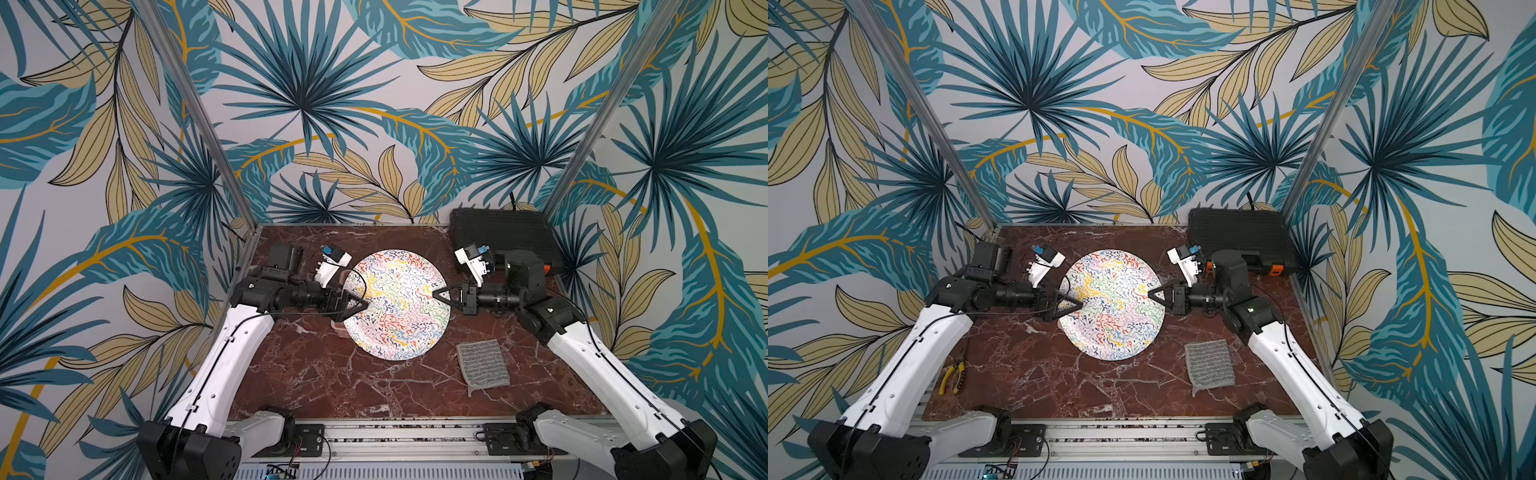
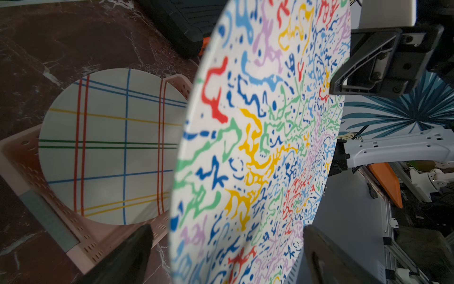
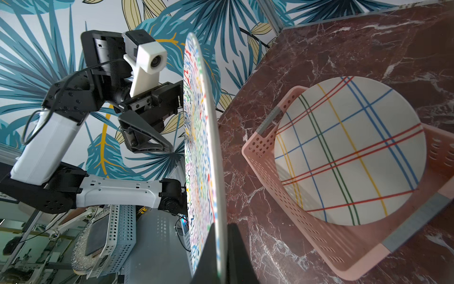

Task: Wipe the wet plate dry
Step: Pick up the plate from the bin, then pick up the towel at the center of the board.

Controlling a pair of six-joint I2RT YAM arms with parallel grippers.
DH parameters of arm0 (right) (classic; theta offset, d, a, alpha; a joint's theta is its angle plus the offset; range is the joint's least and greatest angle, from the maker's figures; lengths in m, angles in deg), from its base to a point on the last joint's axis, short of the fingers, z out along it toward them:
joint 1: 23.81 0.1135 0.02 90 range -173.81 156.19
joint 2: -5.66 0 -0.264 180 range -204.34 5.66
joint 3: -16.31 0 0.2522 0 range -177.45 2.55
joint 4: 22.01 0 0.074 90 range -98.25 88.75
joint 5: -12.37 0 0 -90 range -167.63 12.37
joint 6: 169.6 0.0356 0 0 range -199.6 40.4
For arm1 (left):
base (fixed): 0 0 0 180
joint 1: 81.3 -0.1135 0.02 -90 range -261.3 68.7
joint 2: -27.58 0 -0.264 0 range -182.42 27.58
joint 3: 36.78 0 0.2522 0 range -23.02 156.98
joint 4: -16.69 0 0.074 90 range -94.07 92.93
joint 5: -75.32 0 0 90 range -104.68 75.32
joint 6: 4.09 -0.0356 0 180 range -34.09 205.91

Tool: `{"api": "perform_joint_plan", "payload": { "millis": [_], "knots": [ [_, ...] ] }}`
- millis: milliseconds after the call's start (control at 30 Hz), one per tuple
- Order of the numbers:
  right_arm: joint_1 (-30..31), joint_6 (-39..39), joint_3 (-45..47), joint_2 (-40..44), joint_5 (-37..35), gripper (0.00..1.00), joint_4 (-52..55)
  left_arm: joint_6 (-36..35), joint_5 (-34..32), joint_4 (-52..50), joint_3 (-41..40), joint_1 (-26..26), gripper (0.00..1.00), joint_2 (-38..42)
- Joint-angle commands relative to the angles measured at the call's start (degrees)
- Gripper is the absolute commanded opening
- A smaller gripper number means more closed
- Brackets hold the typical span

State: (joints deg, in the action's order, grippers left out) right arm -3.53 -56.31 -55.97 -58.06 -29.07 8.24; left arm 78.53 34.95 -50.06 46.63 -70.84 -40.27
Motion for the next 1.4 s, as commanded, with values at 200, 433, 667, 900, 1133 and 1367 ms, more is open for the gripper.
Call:
{"api": "perform_joint_plan", "payload": {
  "millis": [200,433,667,900,1133,1367],
  "knots": [
    [0.03,-0.98,1.55,-4.65,3.48,0.0,-7.37,1.64,9.64,2.08,-1.69,0.14,0.74,-0.37],
    [-0.1,-4.18,1.57,-5.42,0.04,0.0,-6.37,1.83,9.4,2.54,-2.53,0.1,0.51,0.38],
    [-0.23,-4.59,0.1,-7.57,-3.98,0.06,-5.28,1.75,9.25,2.76,-2.85,0.09,0.16,1.36],
    [-0.27,-5.27,-1.69,-6.32,-16.47,0.48,1.63,2.19,8.03,3.71,-2.69,0.03,0.0,2.45],
    [0.04,-1.62,-0.41,1.88,-40.34,0.69,15.63,3.53,4.37,5.01,-2.44,-0.51,0.0,4.4],
    [8.33,14.31,3.32,3.14,-67.17,0.68,39.55,4.32,0.42,5.87,-2.17,-1.81,0.0,5.88]
  ]
}}
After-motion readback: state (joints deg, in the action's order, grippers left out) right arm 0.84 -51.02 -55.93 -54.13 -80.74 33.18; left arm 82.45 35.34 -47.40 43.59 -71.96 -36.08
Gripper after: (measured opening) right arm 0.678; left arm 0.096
